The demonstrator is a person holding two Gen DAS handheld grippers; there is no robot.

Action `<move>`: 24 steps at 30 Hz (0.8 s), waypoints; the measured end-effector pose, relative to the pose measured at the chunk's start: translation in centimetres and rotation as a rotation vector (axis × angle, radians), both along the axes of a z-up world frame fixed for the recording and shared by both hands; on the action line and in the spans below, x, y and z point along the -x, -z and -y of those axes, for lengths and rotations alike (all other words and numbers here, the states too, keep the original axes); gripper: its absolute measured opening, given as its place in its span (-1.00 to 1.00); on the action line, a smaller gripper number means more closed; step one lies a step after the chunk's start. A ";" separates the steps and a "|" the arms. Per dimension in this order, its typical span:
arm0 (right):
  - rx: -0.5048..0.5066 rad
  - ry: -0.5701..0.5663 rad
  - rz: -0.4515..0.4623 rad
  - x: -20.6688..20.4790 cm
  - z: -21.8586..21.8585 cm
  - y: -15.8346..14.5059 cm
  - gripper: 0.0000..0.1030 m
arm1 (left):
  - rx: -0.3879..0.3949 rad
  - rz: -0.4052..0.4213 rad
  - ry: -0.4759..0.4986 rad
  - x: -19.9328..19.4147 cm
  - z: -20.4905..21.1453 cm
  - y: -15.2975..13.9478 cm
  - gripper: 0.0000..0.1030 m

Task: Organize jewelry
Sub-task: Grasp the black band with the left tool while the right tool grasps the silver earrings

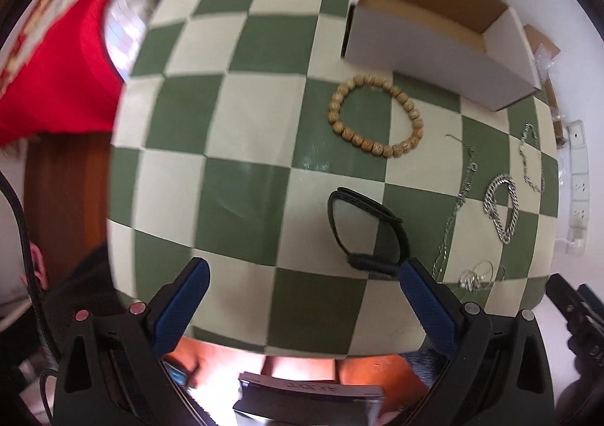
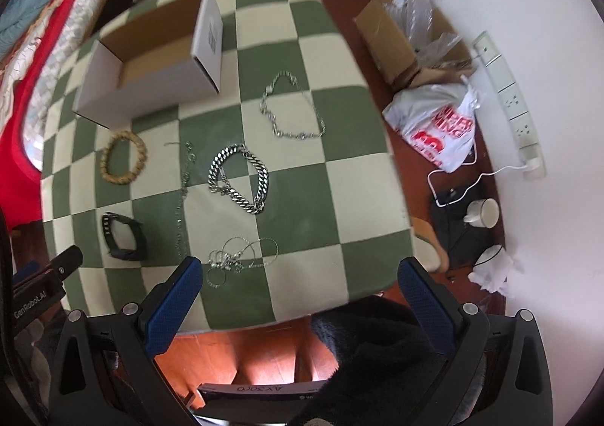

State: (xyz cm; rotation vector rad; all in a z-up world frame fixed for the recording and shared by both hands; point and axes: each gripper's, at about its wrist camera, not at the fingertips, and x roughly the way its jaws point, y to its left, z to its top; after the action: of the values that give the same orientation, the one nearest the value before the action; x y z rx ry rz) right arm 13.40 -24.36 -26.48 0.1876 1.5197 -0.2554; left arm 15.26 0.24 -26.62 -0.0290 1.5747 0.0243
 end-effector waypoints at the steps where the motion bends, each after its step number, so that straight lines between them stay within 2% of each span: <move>1: -0.002 0.000 -0.008 -0.3 0.0 0.7 1.00 | 0.018 -0.013 -0.015 -0.1 -0.2 0.7 0.90; 4: 0.000 -0.010 -0.030 -1.2 -0.2 2.7 1.00 | 0.050 -0.046 -0.046 -0.3 -0.5 2.4 0.45; 7: -0.008 -0.024 -0.059 -1.3 -0.7 4.2 0.98 | 0.079 -0.071 -0.073 -0.1 -0.9 3.9 0.22; 10: -0.010 -0.023 -0.088 -0.8 -1.3 5.6 0.97 | 0.079 -0.072 -0.075 0.2 -0.9 4.5 0.12; 11: -0.011 -0.018 -0.097 -0.6 -1.4 6.0 0.97 | 0.067 -0.053 -0.066 0.4 -0.8 4.3 0.09; 14: -0.021 -0.006 -0.119 0.1 -1.9 7.4 0.97 | 0.019 -0.016 -0.025 1.1 -0.4 3.8 -0.20; 16: -0.022 -0.003 -0.126 0.5 -2.4 8.3 0.96 | 0.001 0.008 0.003 1.5 -0.2 3.5 -0.81; 18: -0.024 -0.008 -0.134 0.7 -3.1 8.9 0.86 | -0.001 0.013 0.018 1.9 -0.3 3.3 -0.88; 24: -0.018 -0.032 -0.087 0.8 -5.5 9.3 0.81 | -0.040 0.030 0.051 3.2 -0.5 2.3 -0.93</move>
State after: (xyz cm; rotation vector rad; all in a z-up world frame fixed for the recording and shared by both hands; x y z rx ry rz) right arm 12.57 -18.90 -35.74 0.1682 1.6105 -0.2268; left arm 12.08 0.78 -28.94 0.0421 1.5443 0.0158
